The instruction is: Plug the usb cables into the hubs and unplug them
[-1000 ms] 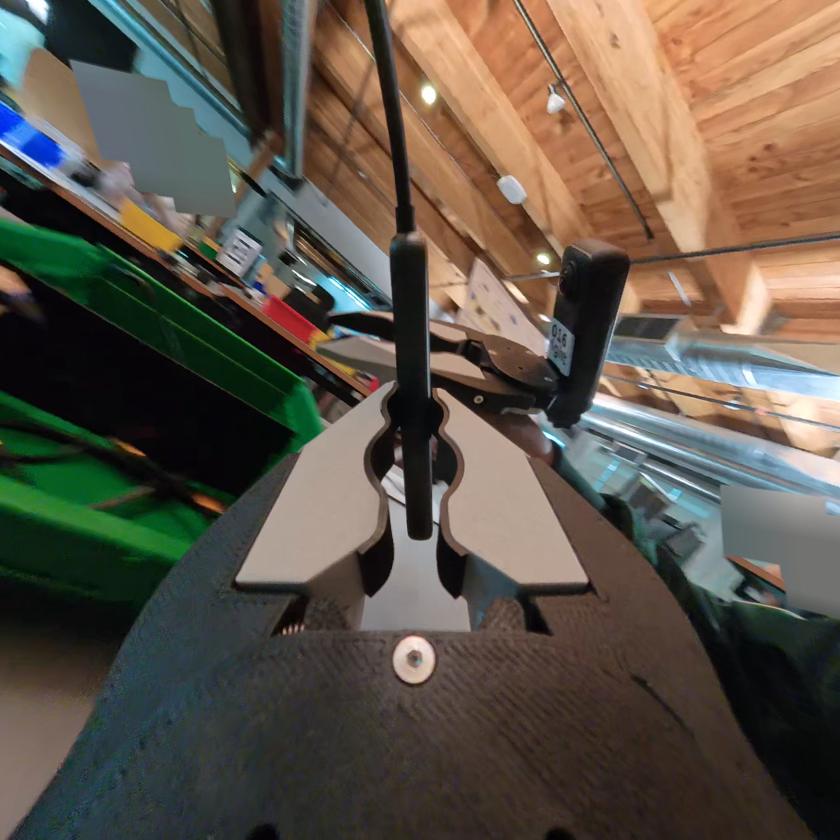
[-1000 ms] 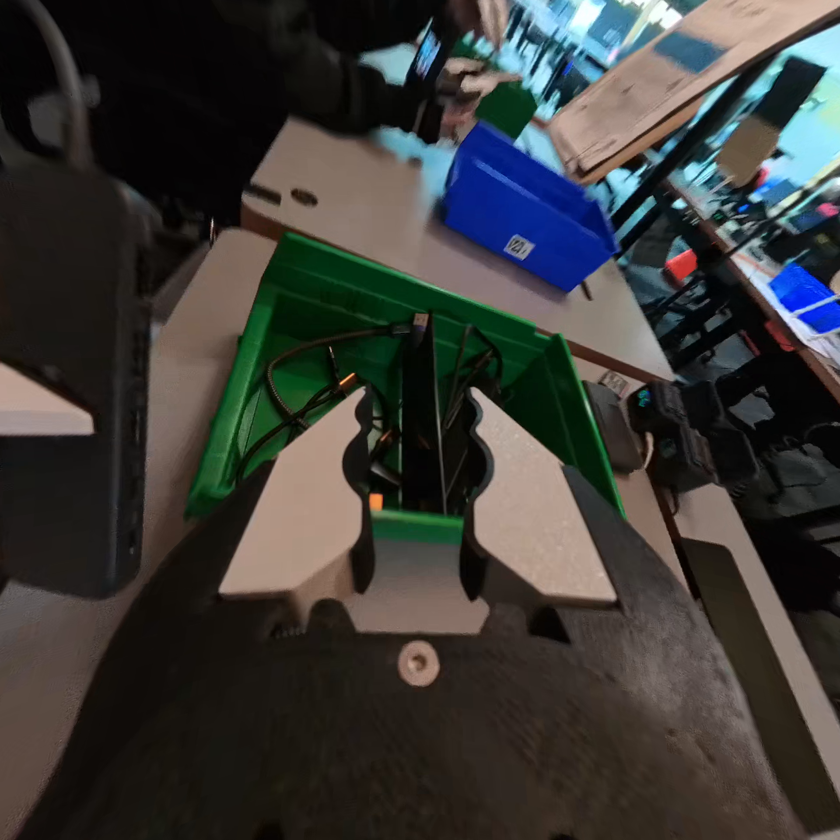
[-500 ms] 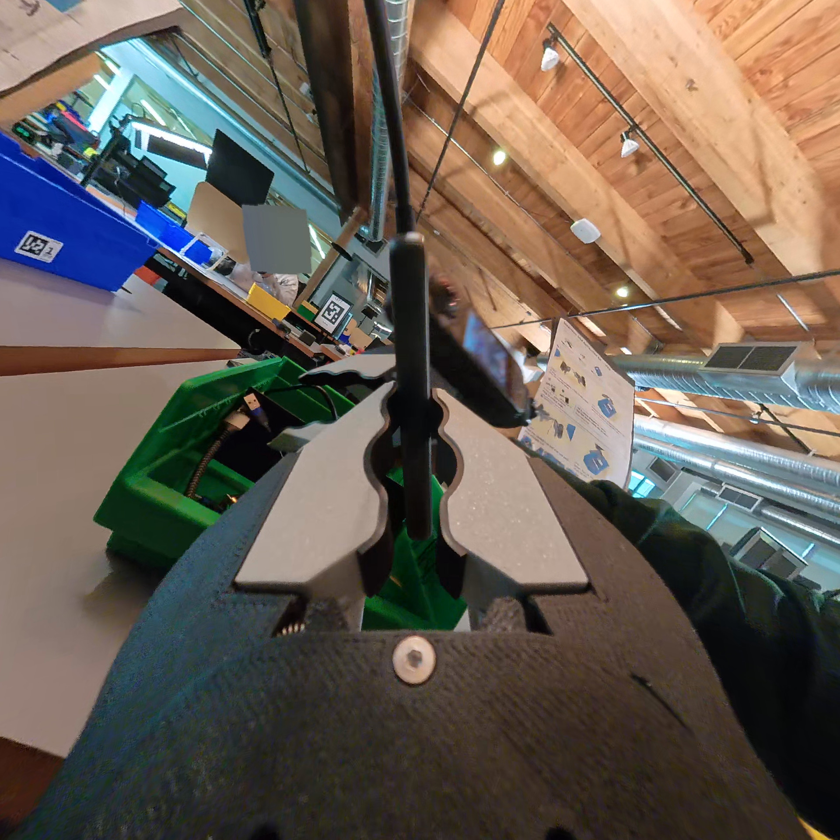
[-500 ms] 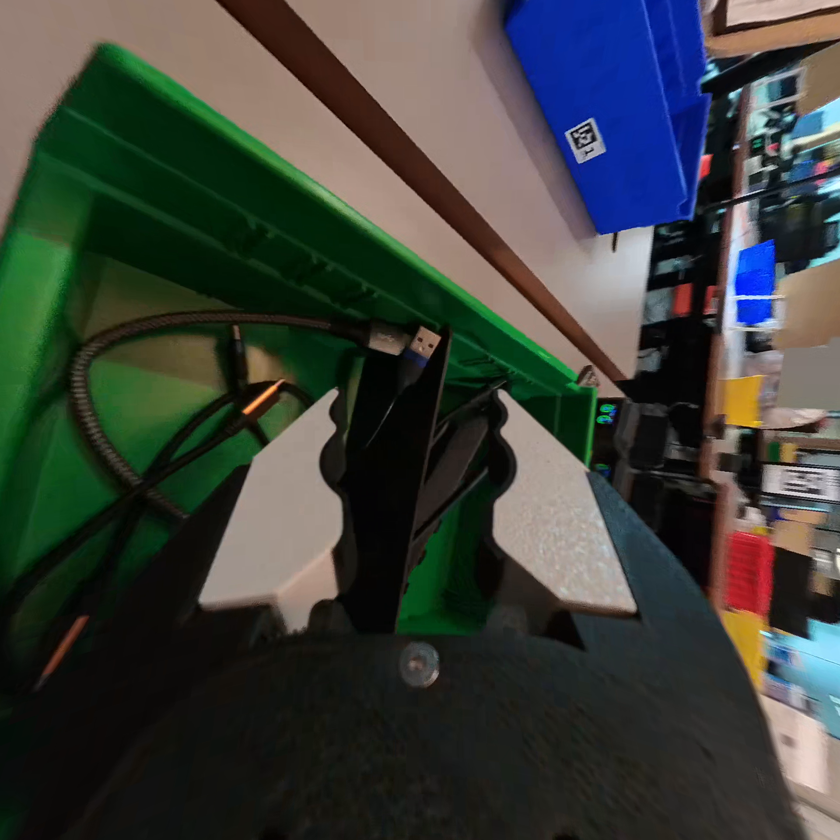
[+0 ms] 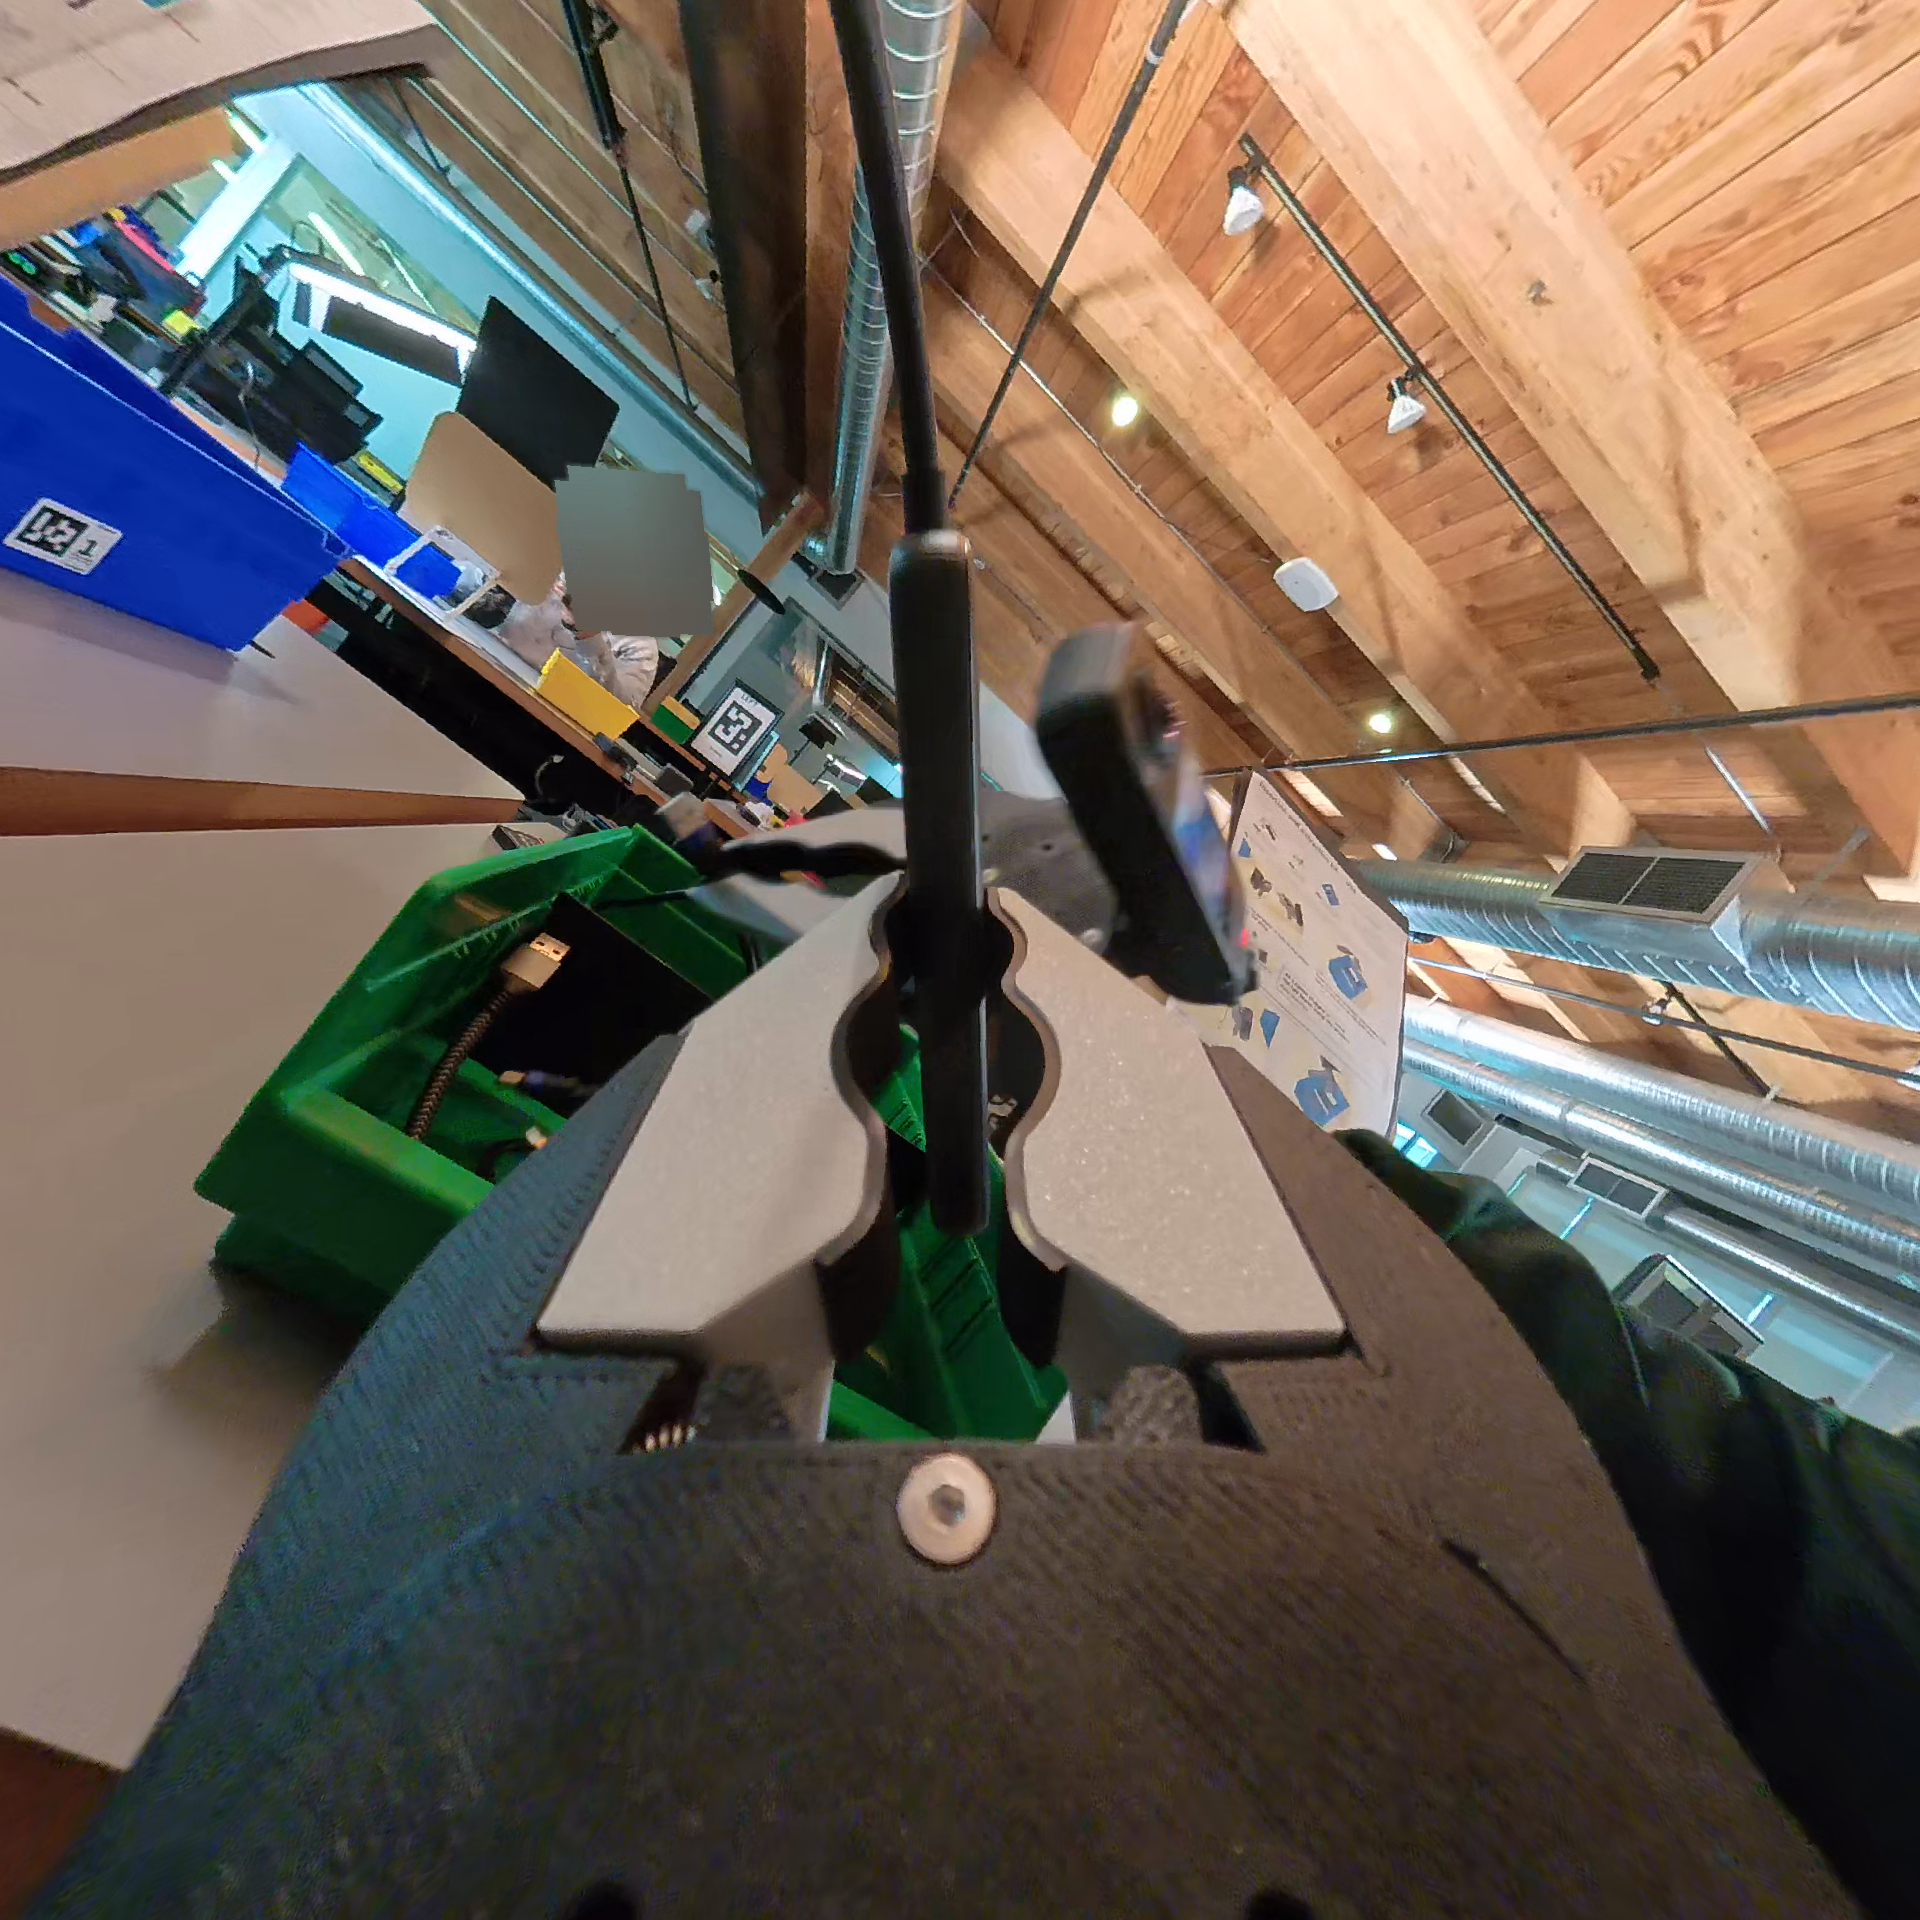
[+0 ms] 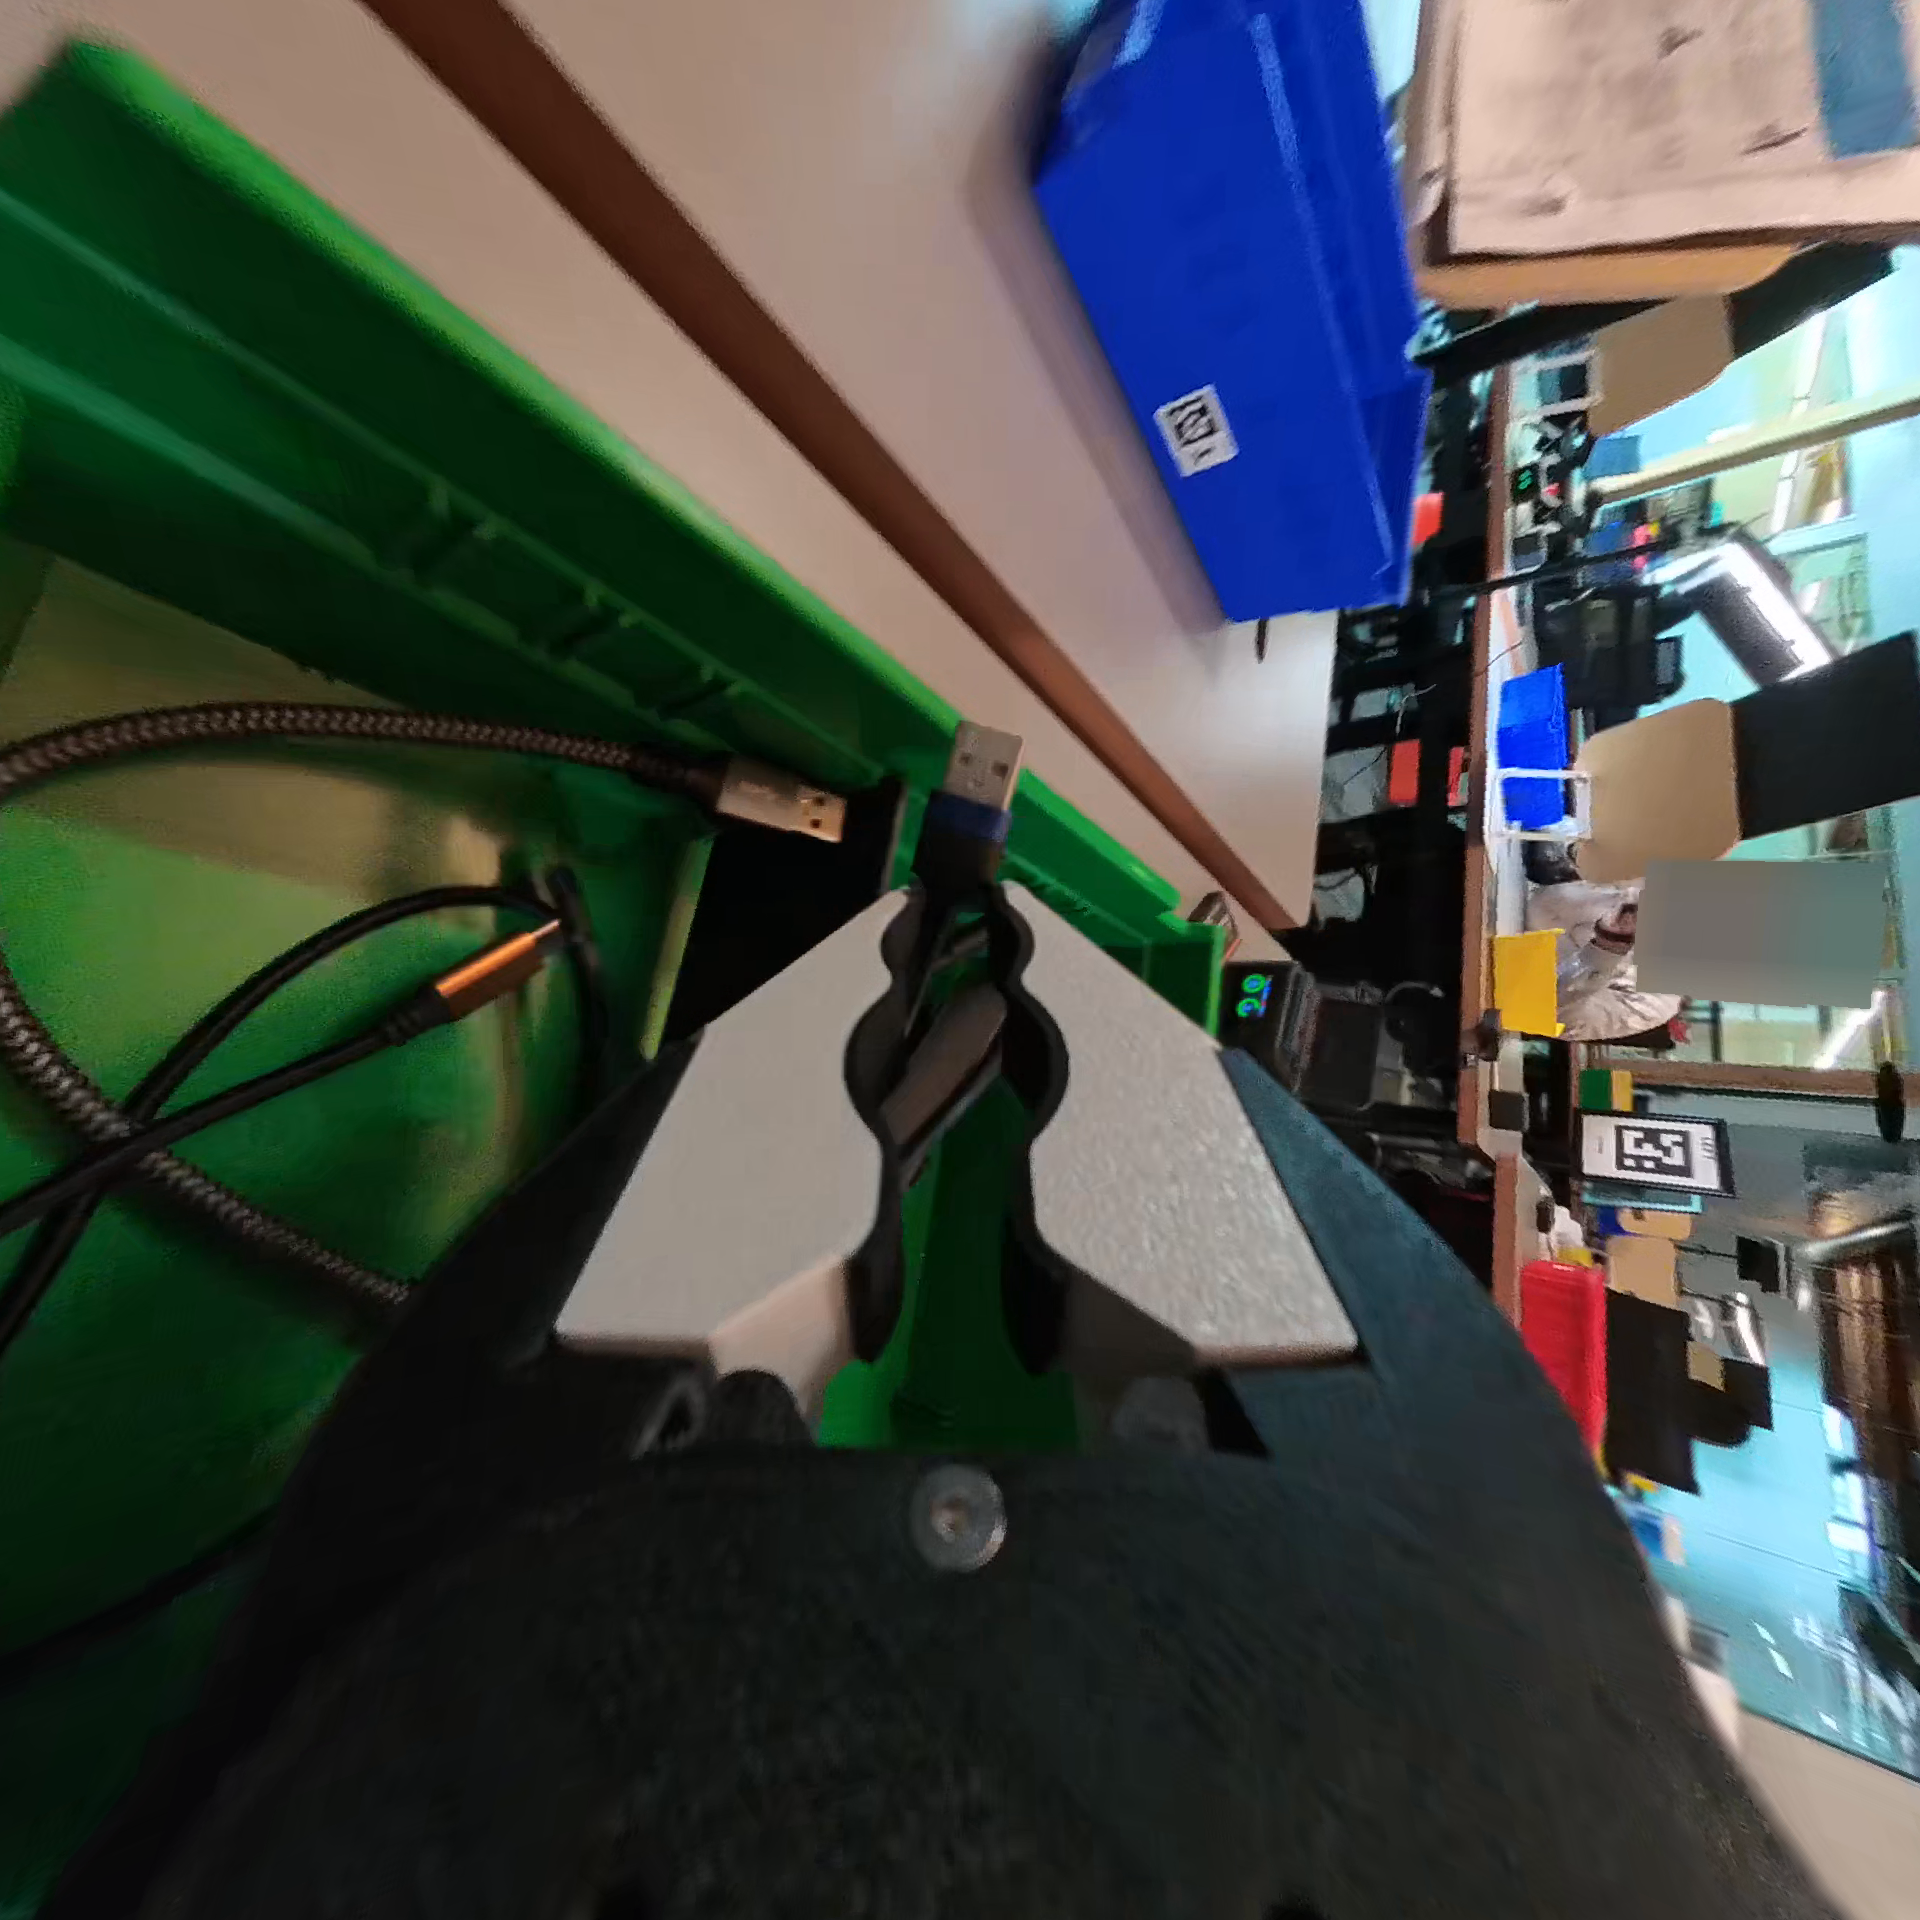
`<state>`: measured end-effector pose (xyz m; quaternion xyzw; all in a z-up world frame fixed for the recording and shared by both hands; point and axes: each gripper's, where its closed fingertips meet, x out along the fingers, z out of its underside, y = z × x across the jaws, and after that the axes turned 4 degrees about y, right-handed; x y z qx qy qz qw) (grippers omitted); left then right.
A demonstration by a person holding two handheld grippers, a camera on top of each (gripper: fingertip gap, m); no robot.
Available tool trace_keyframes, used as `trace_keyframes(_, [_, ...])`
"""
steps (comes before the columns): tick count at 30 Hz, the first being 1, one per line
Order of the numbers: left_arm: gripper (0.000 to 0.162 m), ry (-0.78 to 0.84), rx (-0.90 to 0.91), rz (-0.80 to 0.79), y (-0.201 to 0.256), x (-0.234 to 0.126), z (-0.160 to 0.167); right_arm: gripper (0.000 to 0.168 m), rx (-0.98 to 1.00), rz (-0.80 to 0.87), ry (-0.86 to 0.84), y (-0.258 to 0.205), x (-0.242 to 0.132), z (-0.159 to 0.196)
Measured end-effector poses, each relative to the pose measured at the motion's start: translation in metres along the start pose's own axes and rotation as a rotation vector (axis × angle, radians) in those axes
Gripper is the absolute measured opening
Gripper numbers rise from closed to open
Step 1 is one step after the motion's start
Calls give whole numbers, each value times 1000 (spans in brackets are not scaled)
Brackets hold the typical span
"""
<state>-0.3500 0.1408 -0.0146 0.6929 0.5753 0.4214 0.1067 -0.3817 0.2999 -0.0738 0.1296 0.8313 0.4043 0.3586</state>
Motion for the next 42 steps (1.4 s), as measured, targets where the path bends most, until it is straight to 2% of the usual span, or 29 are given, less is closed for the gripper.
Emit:
trace_keyframes(5, [9,-14,17,10,4,1,2,10,165,12,204,40,-49,-21])
trace_keyframes(8, [8,-24,8,31,7,2,3,10,271,-23,381,63,-92,-30])
trace_keyframes(11, [9,-68,-26,97,20,3,9,10,239,-133,631,65,-153,-40])
trace_keyframes(13, [8,-118,-51,165,32,5,20,9,195,-137,716,63,-191,-31])
trace_keyframes(21, [8,-362,-241,597,130,-7,77,5,144,-12,639,19,-303,60])
trace_keyframes(27, [8,-513,-525,839,204,-18,129,5,296,38,621,-38,-370,113])
trace_keyframes(34, [9,-665,-799,1130,272,-37,166,5,667,8,639,-115,-397,172])
trace_keyframes(38, [9,-744,-831,1192,286,-37,186,5,720,38,618,-126,-416,184])
trace_keyframes(42, [9,-764,-932,1255,290,-34,193,5,750,79,623,-131,-432,187])
